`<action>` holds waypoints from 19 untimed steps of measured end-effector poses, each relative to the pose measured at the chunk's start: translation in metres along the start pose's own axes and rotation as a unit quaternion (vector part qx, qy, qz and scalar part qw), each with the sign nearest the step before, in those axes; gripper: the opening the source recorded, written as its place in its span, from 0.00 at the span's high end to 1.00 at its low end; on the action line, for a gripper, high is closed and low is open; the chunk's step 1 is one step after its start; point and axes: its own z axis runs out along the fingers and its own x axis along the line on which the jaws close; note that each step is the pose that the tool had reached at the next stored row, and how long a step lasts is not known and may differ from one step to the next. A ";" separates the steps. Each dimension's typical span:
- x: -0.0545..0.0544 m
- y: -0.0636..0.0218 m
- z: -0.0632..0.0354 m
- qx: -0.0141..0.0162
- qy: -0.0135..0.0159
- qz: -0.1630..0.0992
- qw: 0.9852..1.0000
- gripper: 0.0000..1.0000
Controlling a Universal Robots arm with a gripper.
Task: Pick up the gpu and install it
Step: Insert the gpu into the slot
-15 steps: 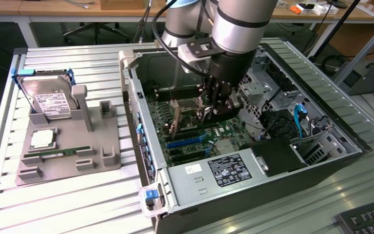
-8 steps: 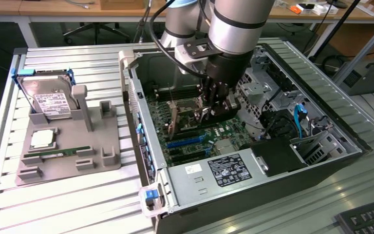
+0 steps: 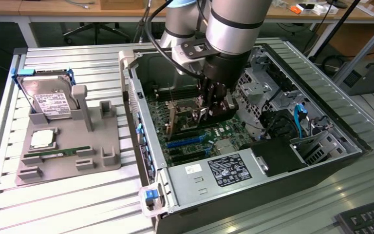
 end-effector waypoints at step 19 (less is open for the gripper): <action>0.002 0.0067 0.0075 0.000 0.000 0.000 1.000 0.73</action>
